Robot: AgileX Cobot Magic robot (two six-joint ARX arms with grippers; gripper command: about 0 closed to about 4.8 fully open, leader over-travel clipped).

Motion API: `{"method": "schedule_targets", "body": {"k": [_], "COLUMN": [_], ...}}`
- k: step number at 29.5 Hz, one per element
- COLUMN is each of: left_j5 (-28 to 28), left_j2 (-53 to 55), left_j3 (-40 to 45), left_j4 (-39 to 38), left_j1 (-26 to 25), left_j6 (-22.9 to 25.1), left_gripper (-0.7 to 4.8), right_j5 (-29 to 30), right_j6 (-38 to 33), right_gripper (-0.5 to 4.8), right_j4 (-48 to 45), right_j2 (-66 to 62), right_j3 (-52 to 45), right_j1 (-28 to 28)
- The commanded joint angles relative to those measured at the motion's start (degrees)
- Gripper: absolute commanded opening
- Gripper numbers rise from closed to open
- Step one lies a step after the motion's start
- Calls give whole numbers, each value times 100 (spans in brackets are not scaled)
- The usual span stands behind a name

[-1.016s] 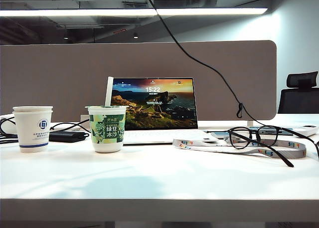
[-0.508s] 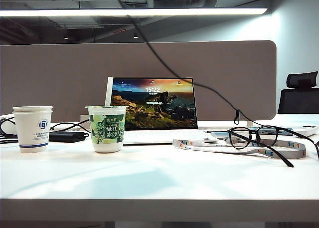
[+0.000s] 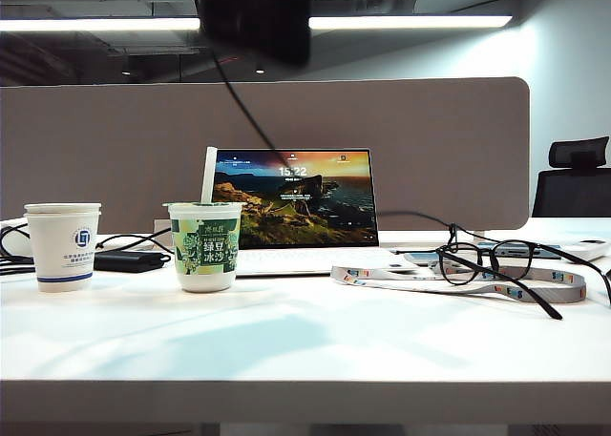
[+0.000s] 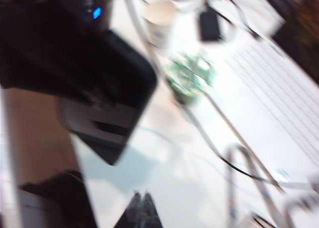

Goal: Pick up the black phone, pick up the charger plug, insert the charger plug into the phone's charging port, and finally place the connected phone back on the desk.

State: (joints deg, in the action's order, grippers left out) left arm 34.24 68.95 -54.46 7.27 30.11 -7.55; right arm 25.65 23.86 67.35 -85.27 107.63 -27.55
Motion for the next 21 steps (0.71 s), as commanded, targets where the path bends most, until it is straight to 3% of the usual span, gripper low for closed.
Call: {"method": "schedule_targets", "body": {"k": [1, 11, 18, 21], "left_j5": [-136, -448, -446, -448], "left_j2": [476, 2365, 3012, 3252], "left_j3": [-42, -42, -44, -44], "left_j4": [127, 614, 721, 951], "left_j1": [122, 326, 328, 326], "left_j6": [-48, -264, -420, -706], "left_gripper": [-7, -7, -7, -7], "right_j5": [-520, -535, -535, -514], "right_j6": [-216, -376, -415, -417], "right_gripper": [-6, -6, -6, -6], "right_j4": [11, -35, -142, -201], "right_j2": [31, 31, 28, 17], "right_j3": [31, 33, 31, 31], "right_j1": [0, 0, 0, 0]}}
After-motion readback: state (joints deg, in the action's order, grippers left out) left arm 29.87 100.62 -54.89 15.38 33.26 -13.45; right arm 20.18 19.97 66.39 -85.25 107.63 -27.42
